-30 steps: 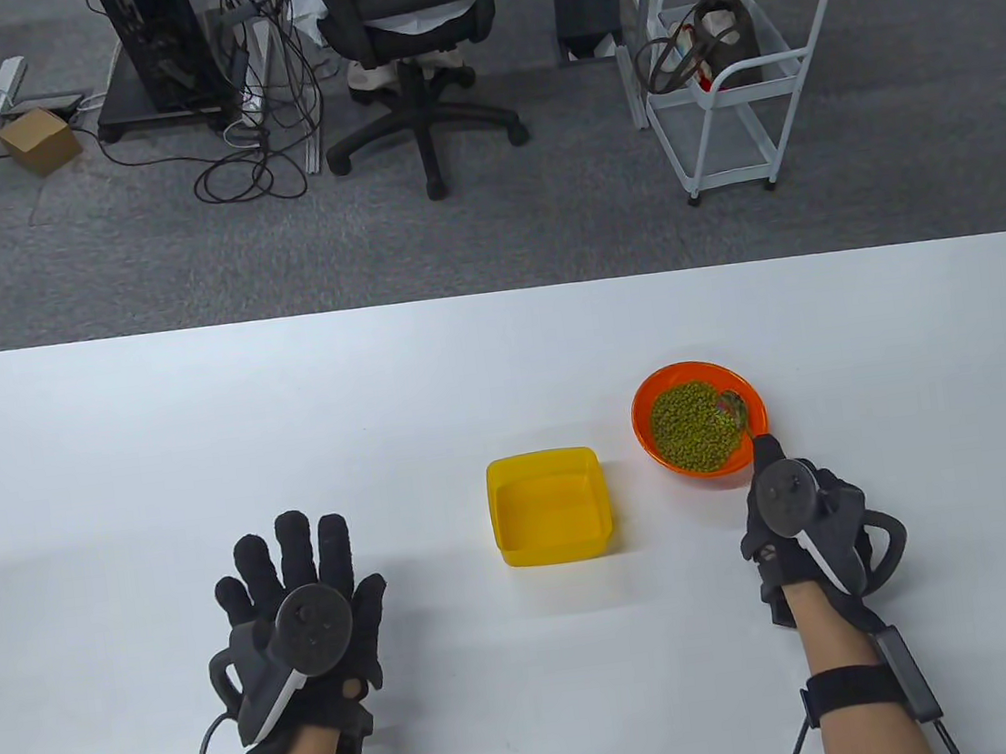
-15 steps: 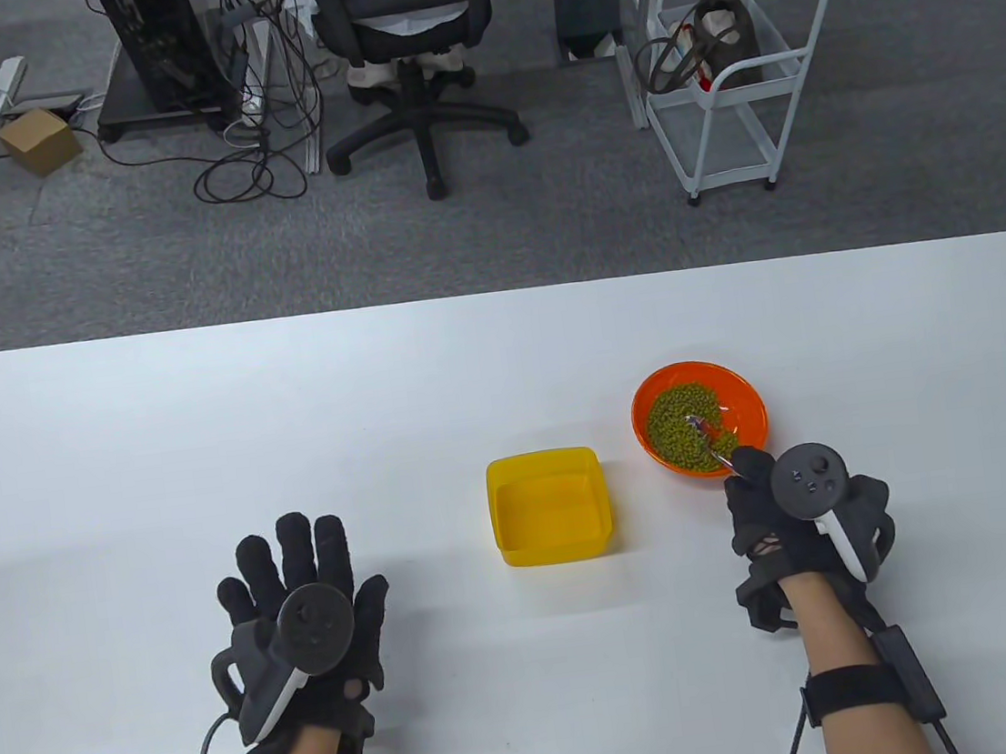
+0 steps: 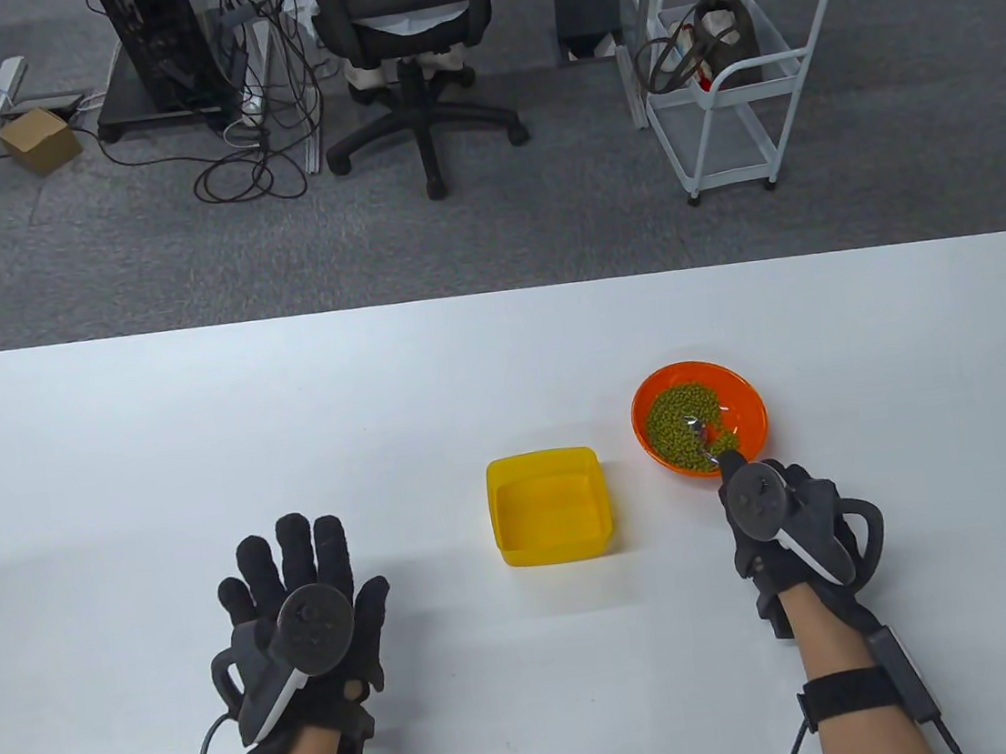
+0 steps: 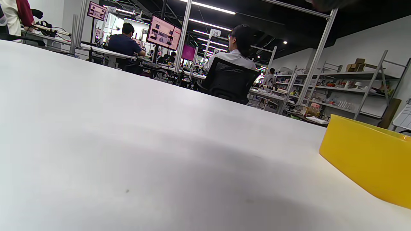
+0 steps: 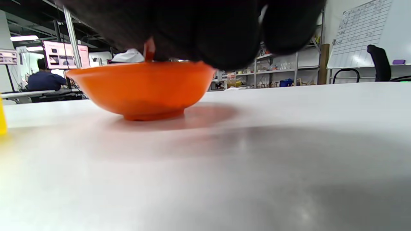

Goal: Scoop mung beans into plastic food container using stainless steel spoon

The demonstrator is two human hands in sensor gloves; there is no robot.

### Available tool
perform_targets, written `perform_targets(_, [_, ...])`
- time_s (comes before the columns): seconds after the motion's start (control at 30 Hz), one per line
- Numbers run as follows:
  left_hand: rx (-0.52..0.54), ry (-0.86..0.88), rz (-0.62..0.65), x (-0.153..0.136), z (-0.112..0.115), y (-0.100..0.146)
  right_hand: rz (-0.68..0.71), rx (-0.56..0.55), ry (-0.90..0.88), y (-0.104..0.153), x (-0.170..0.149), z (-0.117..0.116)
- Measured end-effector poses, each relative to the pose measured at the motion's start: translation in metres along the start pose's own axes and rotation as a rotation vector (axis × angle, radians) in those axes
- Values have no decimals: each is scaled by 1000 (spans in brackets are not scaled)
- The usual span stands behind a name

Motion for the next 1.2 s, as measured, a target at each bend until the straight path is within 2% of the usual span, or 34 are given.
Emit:
perform_targets(0.27, [-16,1,-6,-1,1,0,-40,-55,-138,3,-9,1])
perform_targets(0.37, [-13,3,-5,-2,0,-1,-82,-37,-206,2,-15,-1])
perform_targets(0.5, [-15,3,-8,-2,1,-1,-120,-23,-210,1,-23,-6])
perform_targets(0.7, [-14,-13,-12,-3,1,-2,-70,-77,-161,5,-14,6])
perform_targets(0.93, [-20,-19,-13,-3,1,-2,-25,-108,-193,14,-1,17])
perform_targets(1.2, [-21,-18,-14,-3,1,-2,143,-142,-199,37,41,30])
Point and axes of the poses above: the tracker on the back of each hand, its own x axis roughly to the thumb side, its own y axis roughly from the fingertips to the wrist, z = x × y, the point moved 3 cm from there along -y, roughly from the wrist to the fingertips, and after that the axes turned 9 degrees about -z, right-handed, at the moved point
